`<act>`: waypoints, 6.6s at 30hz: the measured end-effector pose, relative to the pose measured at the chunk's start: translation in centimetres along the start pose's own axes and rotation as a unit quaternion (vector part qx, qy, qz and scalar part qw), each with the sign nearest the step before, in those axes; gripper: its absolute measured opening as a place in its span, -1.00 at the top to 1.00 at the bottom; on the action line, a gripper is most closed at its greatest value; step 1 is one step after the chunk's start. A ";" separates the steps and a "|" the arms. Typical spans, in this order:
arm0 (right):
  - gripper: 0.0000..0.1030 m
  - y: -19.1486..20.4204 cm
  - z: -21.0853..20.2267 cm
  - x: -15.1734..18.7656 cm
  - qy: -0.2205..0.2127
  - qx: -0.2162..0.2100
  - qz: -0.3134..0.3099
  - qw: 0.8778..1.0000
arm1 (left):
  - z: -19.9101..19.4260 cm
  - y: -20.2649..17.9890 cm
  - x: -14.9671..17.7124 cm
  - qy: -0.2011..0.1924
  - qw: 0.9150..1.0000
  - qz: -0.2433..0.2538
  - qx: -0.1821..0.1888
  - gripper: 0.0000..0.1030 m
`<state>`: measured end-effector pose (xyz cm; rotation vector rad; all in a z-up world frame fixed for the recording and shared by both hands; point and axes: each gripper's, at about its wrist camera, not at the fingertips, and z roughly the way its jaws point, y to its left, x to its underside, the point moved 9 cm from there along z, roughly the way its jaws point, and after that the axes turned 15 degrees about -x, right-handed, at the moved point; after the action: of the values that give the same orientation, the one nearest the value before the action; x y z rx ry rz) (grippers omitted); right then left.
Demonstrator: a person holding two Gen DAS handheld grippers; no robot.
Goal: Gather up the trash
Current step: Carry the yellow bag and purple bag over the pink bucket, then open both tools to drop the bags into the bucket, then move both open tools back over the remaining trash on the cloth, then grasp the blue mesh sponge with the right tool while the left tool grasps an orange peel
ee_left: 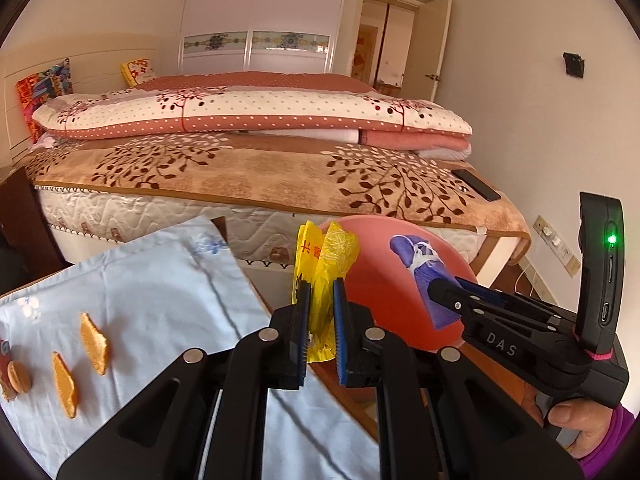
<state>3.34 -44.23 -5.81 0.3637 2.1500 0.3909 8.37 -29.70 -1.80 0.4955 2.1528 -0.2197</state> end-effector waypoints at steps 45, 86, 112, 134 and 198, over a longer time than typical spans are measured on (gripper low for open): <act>0.14 -4.1 0.3 0.1 -0.001 0.025 0.044 0.999 | 3.2 -5.2 0.8 0.035 0.999 0.024 0.033 0.06; 0.14 7.4 -0.3 4.1 0.026 -0.054 -0.035 0.998 | -3.3 6.9 6.0 0.027 0.995 -0.040 -0.086 0.06; 0.14 13.2 -2.5 7.5 0.027 -0.093 -0.084 0.992 | -8.2 11.4 9.9 0.038 0.985 -0.097 -0.140 -0.17; 0.14 15.8 -1.2 8.9 0.055 -0.127 -0.106 0.985 | -10.5 15.2 9.0 0.002 0.978 -0.105 -0.178 -0.26; 0.88 19.2 4.7 10.2 0.150 -0.214 -0.132 0.956 | 1.3 24.0 11.2 0.135 0.959 -0.120 -0.217 0.60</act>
<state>3.77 -22.10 -8.05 -0.2421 2.2867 0.7771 13.65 -5.41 -11.01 0.0065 2.4348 0.2007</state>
